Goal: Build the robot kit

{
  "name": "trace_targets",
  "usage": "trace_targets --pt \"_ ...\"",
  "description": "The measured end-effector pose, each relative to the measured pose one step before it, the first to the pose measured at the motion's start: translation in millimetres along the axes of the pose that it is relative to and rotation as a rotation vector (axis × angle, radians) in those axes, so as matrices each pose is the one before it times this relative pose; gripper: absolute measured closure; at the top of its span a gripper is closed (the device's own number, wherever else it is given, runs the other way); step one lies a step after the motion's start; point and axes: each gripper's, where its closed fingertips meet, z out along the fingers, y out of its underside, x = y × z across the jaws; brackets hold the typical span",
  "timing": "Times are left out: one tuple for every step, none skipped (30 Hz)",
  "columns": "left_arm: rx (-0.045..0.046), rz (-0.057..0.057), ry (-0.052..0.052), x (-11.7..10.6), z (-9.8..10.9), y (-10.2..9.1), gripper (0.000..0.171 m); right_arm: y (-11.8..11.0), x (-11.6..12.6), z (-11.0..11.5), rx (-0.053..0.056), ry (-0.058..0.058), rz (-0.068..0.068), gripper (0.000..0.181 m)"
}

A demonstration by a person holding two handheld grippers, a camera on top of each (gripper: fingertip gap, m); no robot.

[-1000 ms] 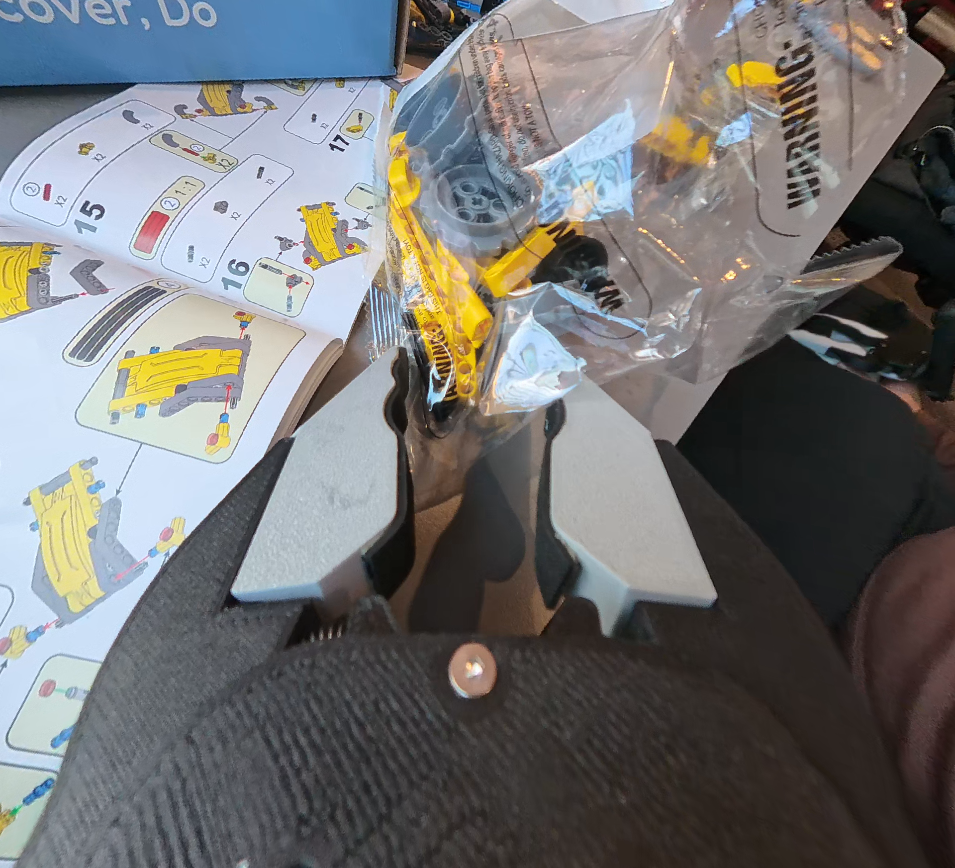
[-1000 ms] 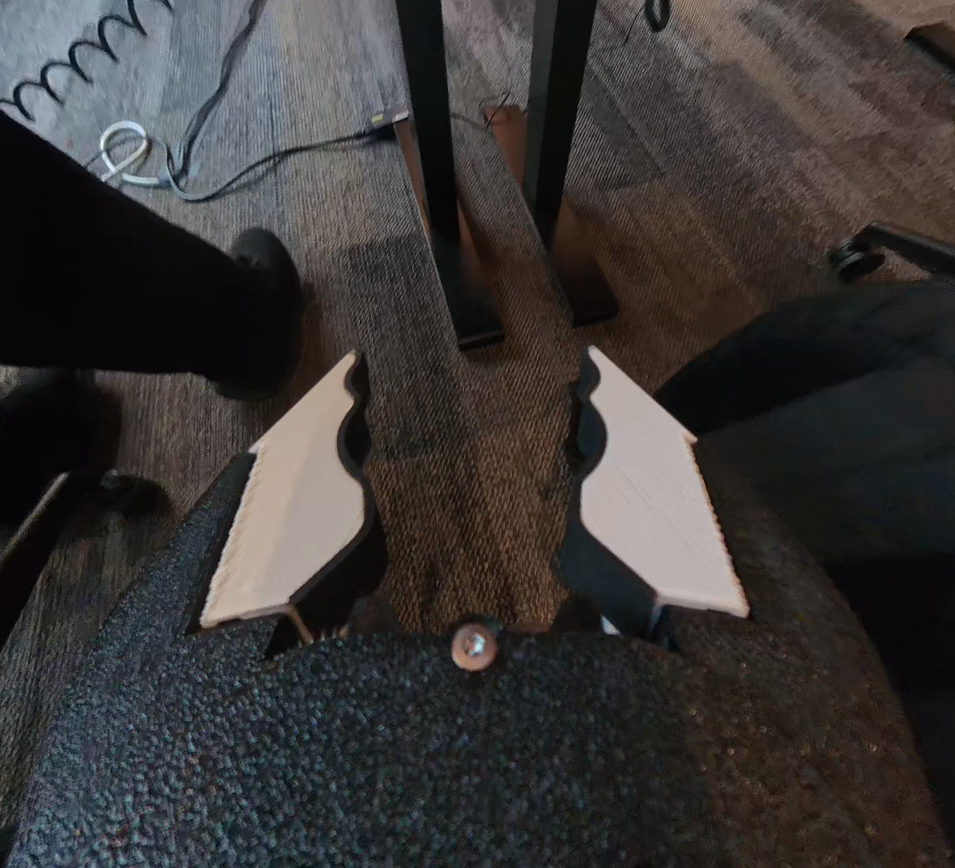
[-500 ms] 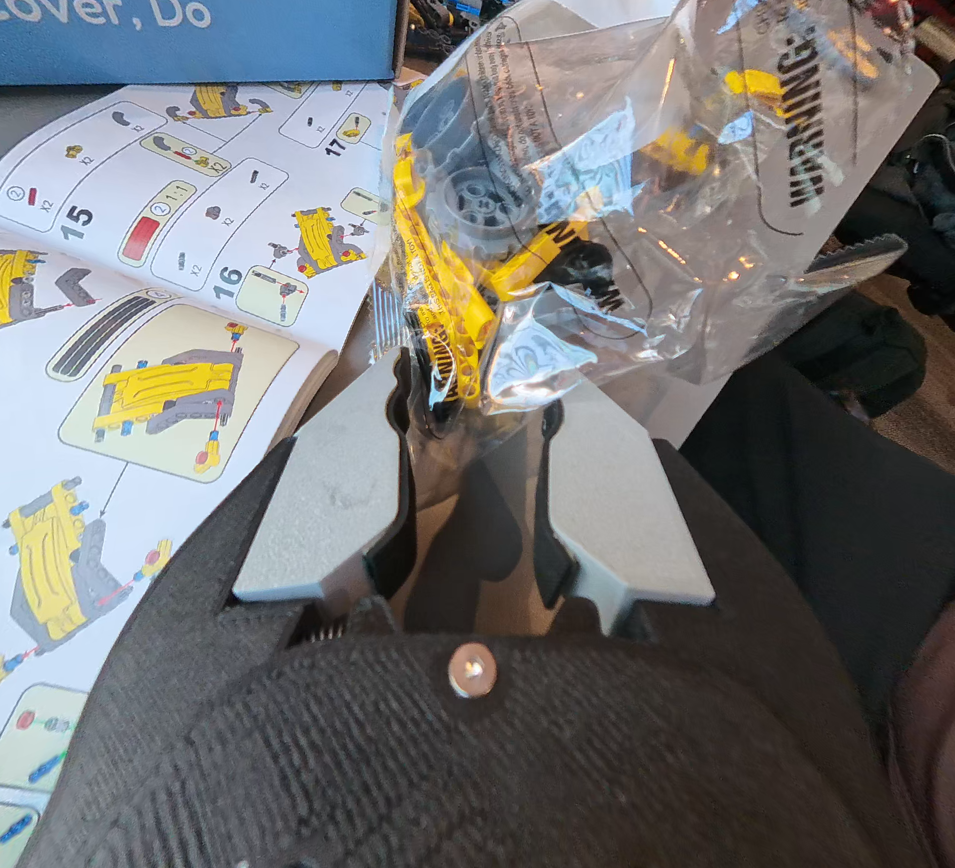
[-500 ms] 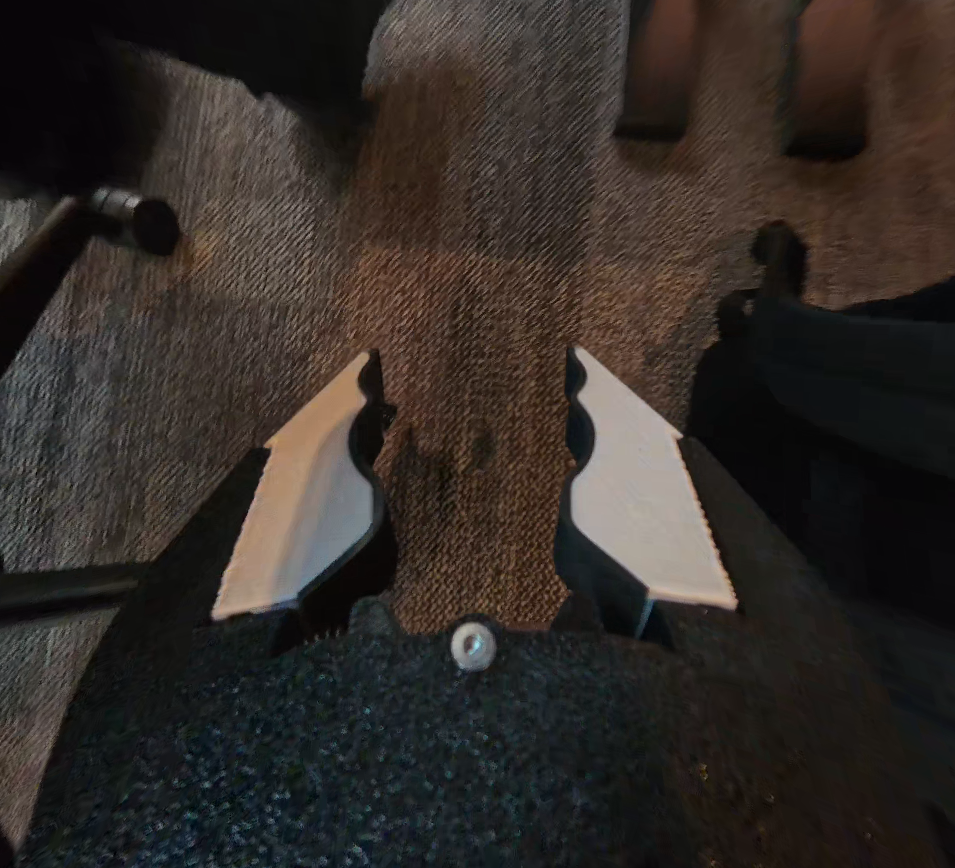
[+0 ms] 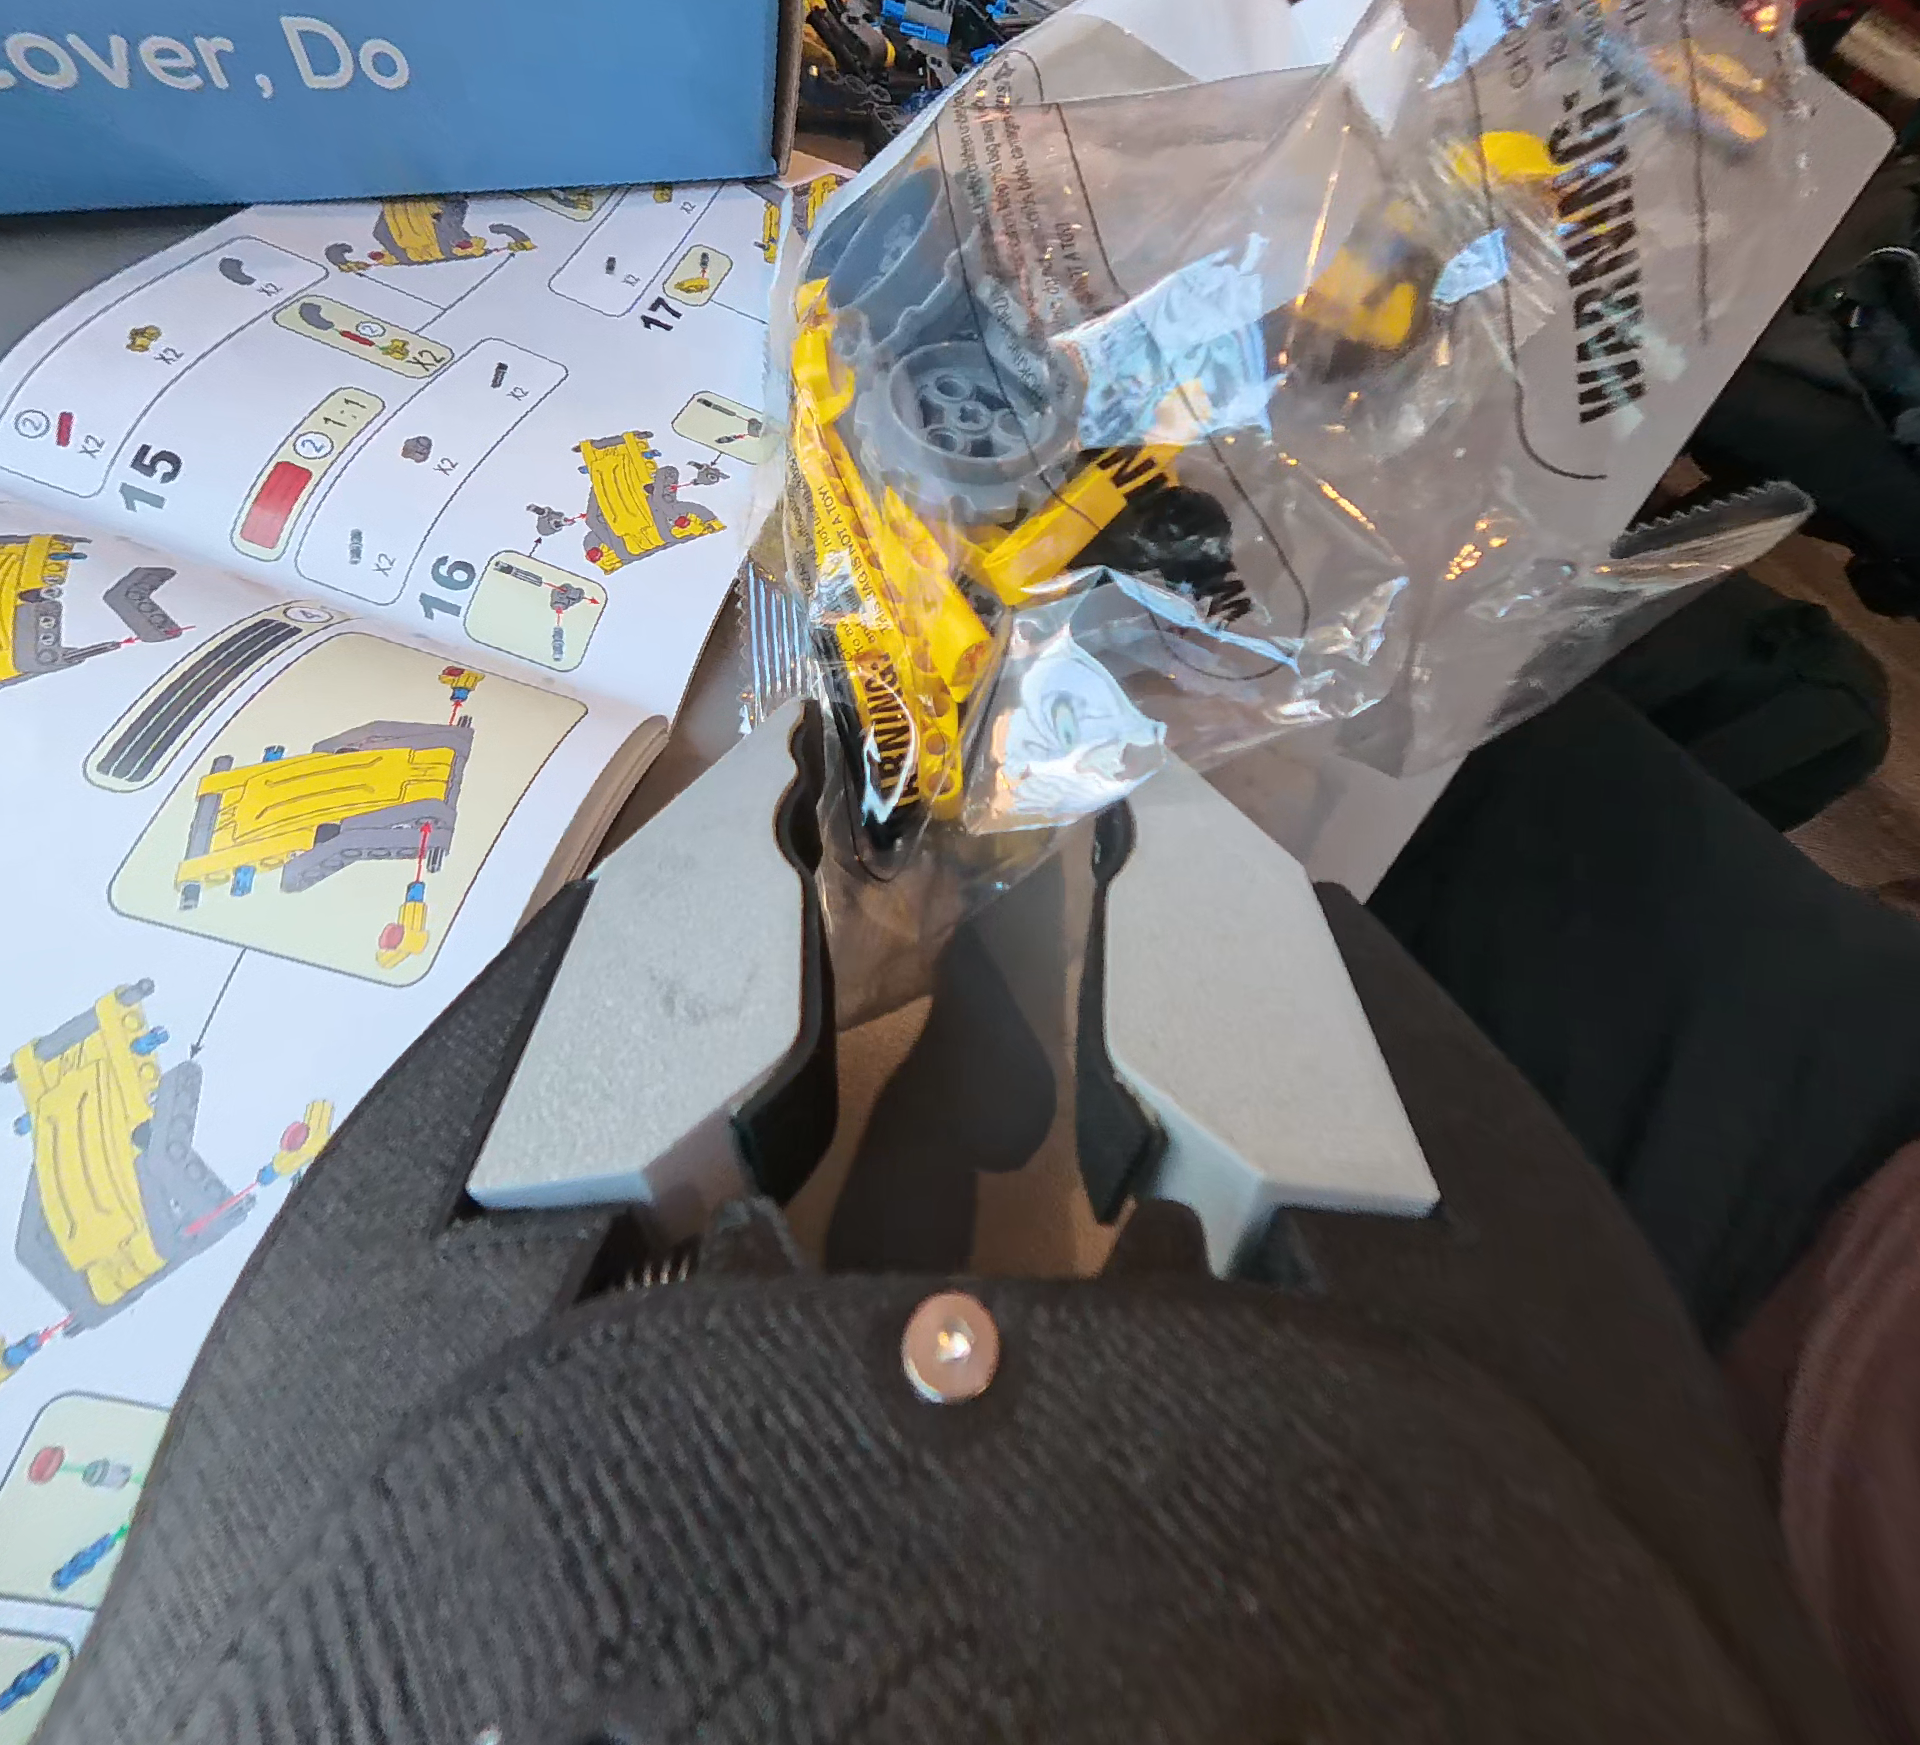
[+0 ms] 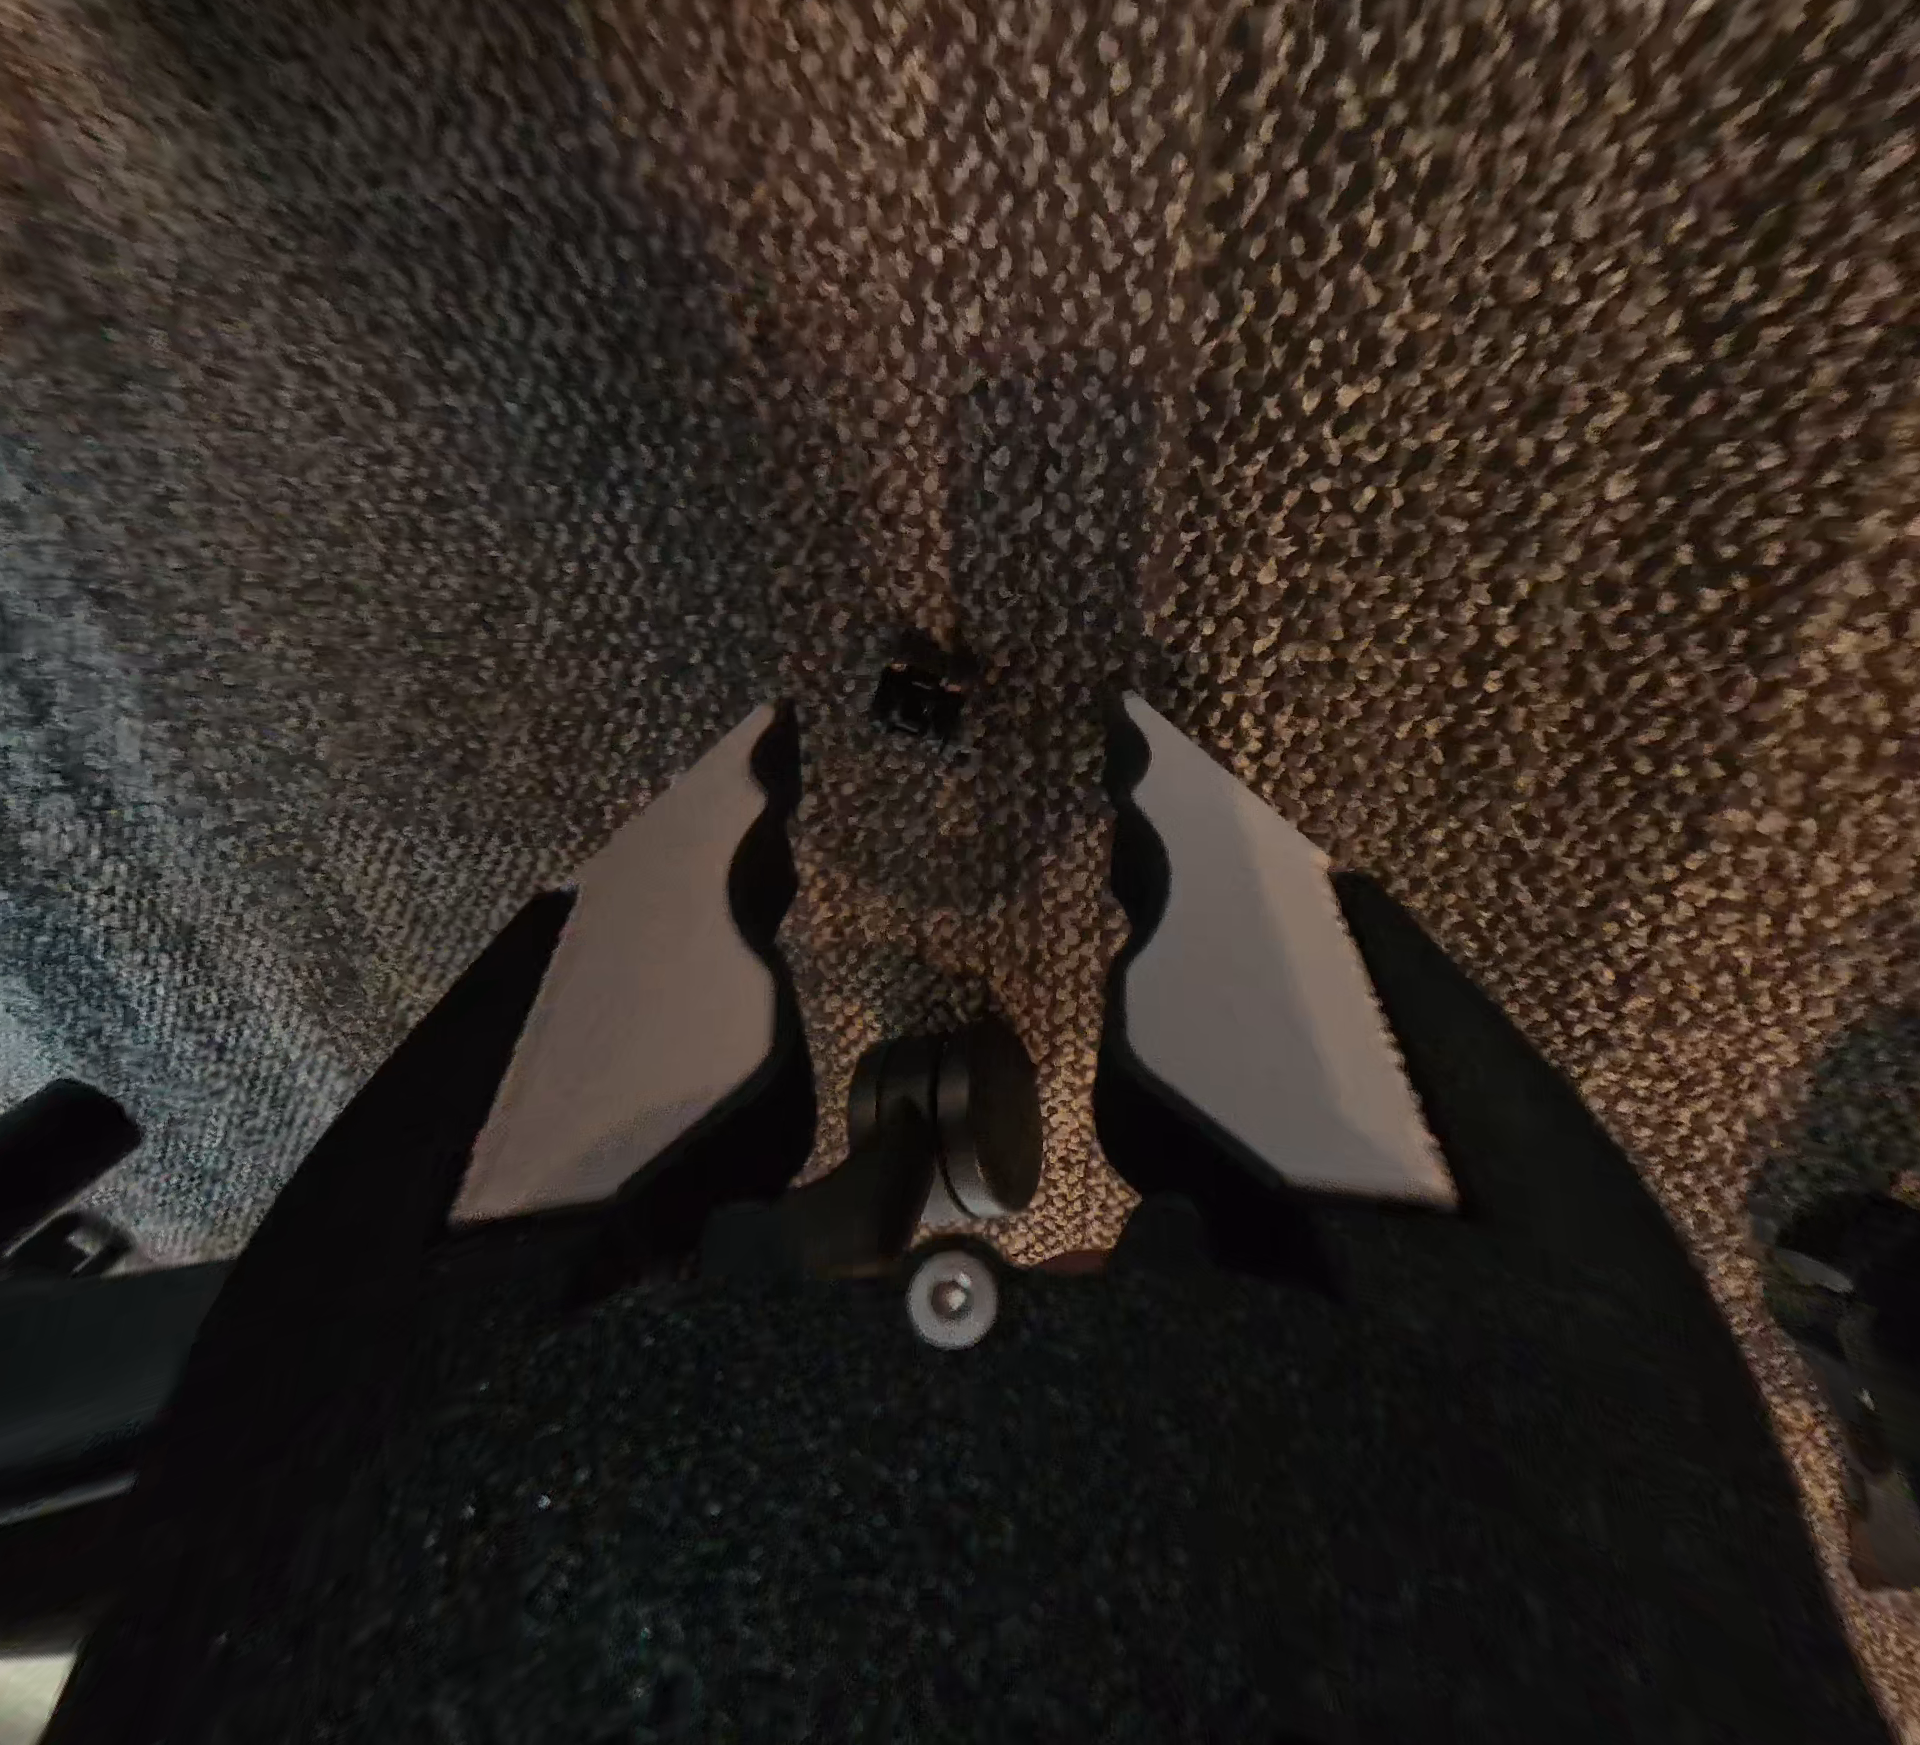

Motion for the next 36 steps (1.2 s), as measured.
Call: trace_targets --pt "0.00053 0.0112 -0.0065 0.42 0.04 0.15 0.124 2.57 1.79 8.76 -0.0252 0.0011 0.0028 0.122" --pt "0.00142 0.0098 -0.0063 0.16 -0.04 -0.01 0.125 2.93 1.27 8.25 -0.0278 -0.0017 0.0025 0.122" --pt "-0.00028 0.0057 -0.0033 0.18 0.02 0.28 0.125 3.28 0.93 7.87 -0.0298 -0.0010 0.0008 0.122" --pt "0.00029 0.0002 -0.0021 -0.09 0.05 -0.01 0.125 2.99 0.67 7.40 -0.0279 -0.0002 -0.0027 0.123" --pt "-0.00012 -0.0024 0.0005 -0.17 0.10 -0.04 0.126 3.12 -0.07 6.70 -0.0255 -0.0026 -0.0010 0.124" --pt "-0.00133 -0.0053 0.0030 -0.17 0.15 0.03 0.126 3.05 -1.61 5.72 -0.0214 -0.0099 0.0046 0.126" --pt "-0.00053 -0.0079 0.0037 -0.28 0.07 -0.11 0.126 2.73 -1.97 4.83 -0.0166 -0.0089 0.0081 0.128" --pt "-0.00005 -0.0082 0.0025 -0.39 0.03 -0.13 0.127 1.46 -1.72 3.86 -0.0090 -0.0057 0.0108 0.130" --pt "-0.00049 -0.0042 0.0011 -0.21 0.09 0.04 0.127 -0.51 -2.18 2.67 0.0006 -0.0080 0.0158 0.134" --pt "0.00052 0.0014 -0.0002 0.07 -0.10 -0.05 0.127 -2.58 -3.03 1.33 0.0109 -0.0144 0.0219 0.140" --pt "0.00103 0.0044 -0.0013 0.19 -0.07 0.02 0.127 -3.02 -4.77 0.79 0.0119 -0.0247 0.0221 0.147" --pt "0.00061 0.0039 -0.0022 0.14 0.02 0.01 0.127 -1.36 -4.70 0.82 -0.0002 -0.0232 0.0119 0.156" --pt "0.00035 0.0015 -0.0005 0.06 0.00 -0.09 0.127 0.09 -2.30 0.75 -0.0091 -0.0070 -0.0021 0.164" --pt "0.00068 -0.0008 0.0021 0.14 -0.17 -0.01 0.127 1.68 -1.27 0.68 -0.0173 -0.0039 -0.0081 0.164" --pt "0.00035 -0.0010 0.0032 0.25 -0.13 -0.02 0.127 2.38 -0.93 -0.06 -0.0190 -0.0081 -0.0054 0.165" --pt "0.00054 0.0013 0.0023 0.37 -0.17 0.10 0.127 1.02 -0.16 -2.01 -0.0034 -0.0103 -0.0032 0.165" --pt "0.00113 0.0037 0.0002 0.33 -0.23 0.08 0.127 -0.05 0.77 -3.92 0.0079 -0.0149 0.0032 0.165" --pt "0.00354 0.0047 -0.0011 0.30 -0.25 -0.32 0.127 -0.27 1.78 -5.51 0.0133 -0.0188 0.0154 0.165" --pt "0.00524 0.0050 -0.0006 0.27 -0.37 -0.43 0.127 -1.76 1.94 -7.30 0.0244 -0.0272 0.0287 0.165" --pt "0.00738 0.0050 0.0000 0.50 -0.66 -0.67 0.128 -3.75 1.84 -9.11 0.0378 -0.0339 0.0387 0.166" --pt "0.00754 0.0042 0.0006 0.35 -0.56 -0.71 0.128 -5.27 1.14 -10.30 0.0442 -0.0421 0.0452 0.166" --pt "0.00467 0.0015 0.0028 0.38 -0.40 -0.55 0.129 -5.39 1.49 -10.66 0.0420 -0.0388 0.0445 0.166" --pt "0.00183 -0.0018 0.0041 0.27 -0.13 -0.21 0.129 -4.69 -0.64 -10.26 0.0393 -0.0482 0.0350 0.178" --pt "0.00033 -0.0035 0.0031 -0.01 -0.03 -0.07 0.129 -4.09 -1.52 -9.31 0.0371 -0.0500 0.0359 0.179" --pt "0.00157 -0.0028 0.0030 0.06 -0.13 -0.22 0.129 -1.84 -1.27 -7.72 0.0212 -0.0432 0.0385 0.179" --pt "0.00278 -0.0007 0.0015 0.12 -0.15 -0.34 0.129 -0.89 -1.40 -7.10 0.0177 -0.0359 0.0278 0.179" --pt "0.00182 0.0021 -0.0004 0.15 -0.08 -0.28 0.129 -0.68 -1.54 -5.95 0.0183 -0.0285 0.0201 0.179" --pt "0.00100 0.0030 -0.0016 0.03 -0.10 -0.04 0.129 -0.91 -2.83 -4.65 0.0191 -0.0347 0.0262 0.179" --pt "0.00328 0.0036 -0.0025 0.03 -0.20 -0.28 0.130 -1.51 -1.43 -3.72 0.0215 -0.0242 0.0303 0.179" --pt "0.00551 0.0039 -0.0022 0.09 -0.29 -0.56 0.131 -1.73 0.81 -2.62 0.0206 -0.0074 0.0218 0.179" --pt "0.00521 0.0036 -0.0016 0.10 -0.36 -0.52 0.131 -1.17 -0.13 -1.30 0.0135 -0.0121 0.0140 0.179" --pt "0.00350 0.0023 -0.0016 0.00 -0.35 -0.29 0.132 0.10 -0.68 -0.32 0.0040 -0.0111 0.0132 0.179" --pt "0.00138 0.0021 -0.0007 0.17 -0.01 -0.15 0.132 0.70 -1.69 -0.62 -0.0014 -0.0045 0.0048 0.179" --pt "-0.00200 0.0023 0.0014 0.38 0.06 0.24 0.132 0.72 -5.07 -2.07 -0.0026 -0.0079 -0.0093 0.179" --pt "-0.00354 0.0001 0.0048 0.60 0.23 0.44 0.132 0.74 -8.11 -3.63 -0.0071 -0.0115 -0.0199 0.179" --pt "-0.00226 -0.0037 0.0051 0.26 0.22 0.16 0.132 0.70 -10.60 -5.40 -0.0104 -0.0148 -0.0266 0.179"
